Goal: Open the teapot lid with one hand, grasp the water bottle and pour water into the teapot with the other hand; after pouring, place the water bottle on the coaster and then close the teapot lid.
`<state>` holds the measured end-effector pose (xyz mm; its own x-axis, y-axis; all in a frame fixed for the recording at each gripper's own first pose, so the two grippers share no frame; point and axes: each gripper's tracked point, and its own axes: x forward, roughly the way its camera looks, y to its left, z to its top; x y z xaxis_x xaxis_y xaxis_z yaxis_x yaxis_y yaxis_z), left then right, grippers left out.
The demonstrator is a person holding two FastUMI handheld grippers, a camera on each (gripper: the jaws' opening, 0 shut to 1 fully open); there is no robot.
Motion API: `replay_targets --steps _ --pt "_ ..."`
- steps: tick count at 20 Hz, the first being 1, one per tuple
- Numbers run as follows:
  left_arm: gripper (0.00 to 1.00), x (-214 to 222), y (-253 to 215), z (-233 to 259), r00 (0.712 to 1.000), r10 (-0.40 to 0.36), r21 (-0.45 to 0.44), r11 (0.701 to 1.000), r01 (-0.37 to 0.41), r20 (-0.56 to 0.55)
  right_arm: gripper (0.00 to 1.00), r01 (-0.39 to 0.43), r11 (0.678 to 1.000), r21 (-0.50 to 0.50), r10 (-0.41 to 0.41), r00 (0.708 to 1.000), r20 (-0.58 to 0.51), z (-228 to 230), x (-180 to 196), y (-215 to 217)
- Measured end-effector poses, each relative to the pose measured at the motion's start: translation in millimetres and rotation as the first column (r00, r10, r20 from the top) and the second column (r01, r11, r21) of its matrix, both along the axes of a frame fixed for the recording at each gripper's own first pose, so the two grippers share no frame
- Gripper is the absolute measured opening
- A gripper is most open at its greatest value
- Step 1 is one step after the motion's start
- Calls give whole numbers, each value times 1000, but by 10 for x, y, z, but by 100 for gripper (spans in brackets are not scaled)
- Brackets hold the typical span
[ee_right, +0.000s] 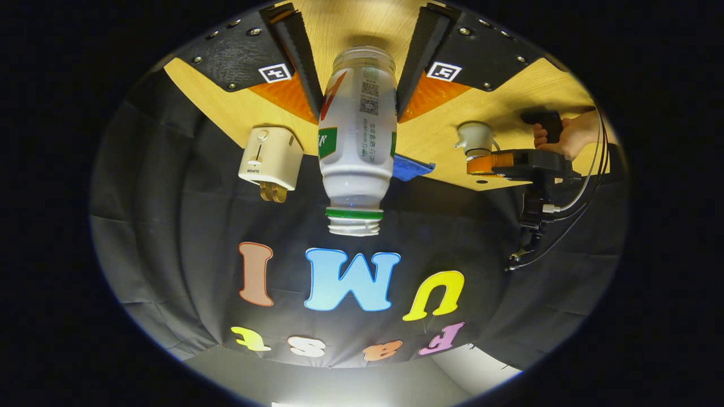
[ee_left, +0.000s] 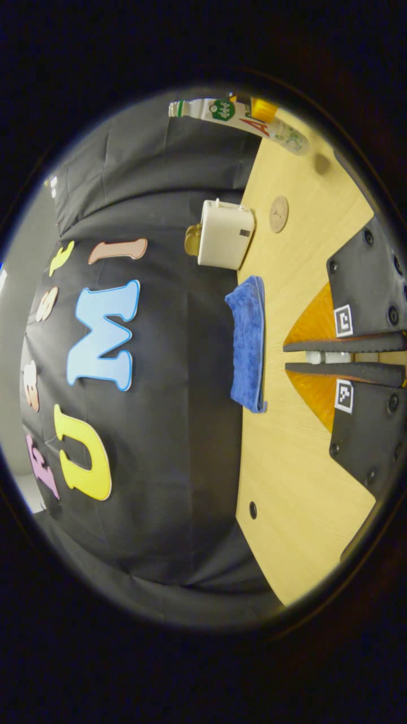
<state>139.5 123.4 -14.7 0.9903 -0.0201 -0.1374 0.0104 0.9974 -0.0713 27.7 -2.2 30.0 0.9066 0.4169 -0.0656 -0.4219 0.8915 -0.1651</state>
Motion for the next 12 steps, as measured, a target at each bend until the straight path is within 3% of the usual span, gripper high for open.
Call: replay_targets --steps 2,6,7,11,12 --pt "13 15 -2 -29 1000 -1 -1 1000 1 -5 72 0 1000 -3 0 1000 2 8 -4 0" --pt "13 9 -15 -27 1000 -4 -1 1000 4 -6 72 -5 1000 -6 5 1000 -3 8 -8 45" --pt "17 13 -12 -34 1000 -1 1 1000 1 -7 72 -7 1000 -6 7 1000 -6 0 -6 51" --pt "13 18 -12 -81 1000 2 1 1000 -2 -18 72 -13 1000 -6 13 1000 -12 -2 -24 66" --pt "17 8 -9 -85 1000 1 0 1000 -1 -22 72 -12 1000 -8 12 1000 -10 8 -16 71"
